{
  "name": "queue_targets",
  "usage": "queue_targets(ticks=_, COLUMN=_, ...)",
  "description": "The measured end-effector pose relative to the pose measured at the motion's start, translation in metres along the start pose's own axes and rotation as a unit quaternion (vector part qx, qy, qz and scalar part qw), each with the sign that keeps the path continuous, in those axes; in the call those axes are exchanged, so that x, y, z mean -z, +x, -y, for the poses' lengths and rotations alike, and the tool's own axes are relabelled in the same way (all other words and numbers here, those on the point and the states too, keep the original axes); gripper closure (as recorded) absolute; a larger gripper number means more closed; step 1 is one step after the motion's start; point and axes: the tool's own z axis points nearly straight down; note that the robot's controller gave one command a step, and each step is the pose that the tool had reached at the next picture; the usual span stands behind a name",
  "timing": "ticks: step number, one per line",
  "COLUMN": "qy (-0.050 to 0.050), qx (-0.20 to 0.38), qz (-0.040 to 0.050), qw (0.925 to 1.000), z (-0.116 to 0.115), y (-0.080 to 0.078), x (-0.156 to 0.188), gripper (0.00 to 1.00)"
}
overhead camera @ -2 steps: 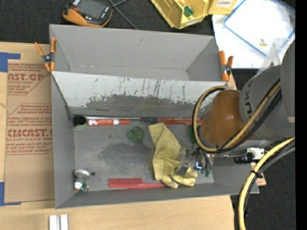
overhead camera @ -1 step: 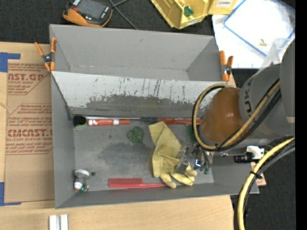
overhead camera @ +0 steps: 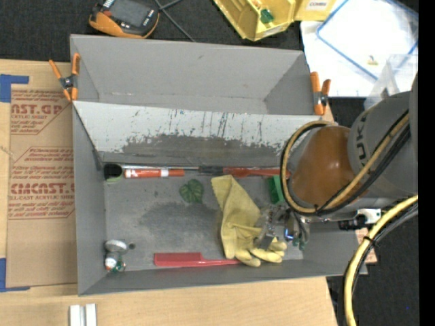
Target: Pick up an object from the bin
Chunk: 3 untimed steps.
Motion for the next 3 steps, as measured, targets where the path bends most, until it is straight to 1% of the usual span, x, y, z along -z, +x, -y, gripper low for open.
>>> queue_targets(ticks=1, qy=-0.001, qx=-0.033, qz=-0.0005, qw=0.9995, z=-0.014, y=-0.001, x=0.002, gripper=1.0)
queue_targets(ticks=2, qy=0.001, qx=0.003, qz=-0.0002, qw=1.0, z=0.008, y=-0.01, x=-0.004, gripper=1.0)
queue_targets(ticks=3, qy=-0.002, qx=-0.009, qz=-0.0004, qw=1.0, z=-0.009, y=-0.005, x=0.019, gripper=1.0)
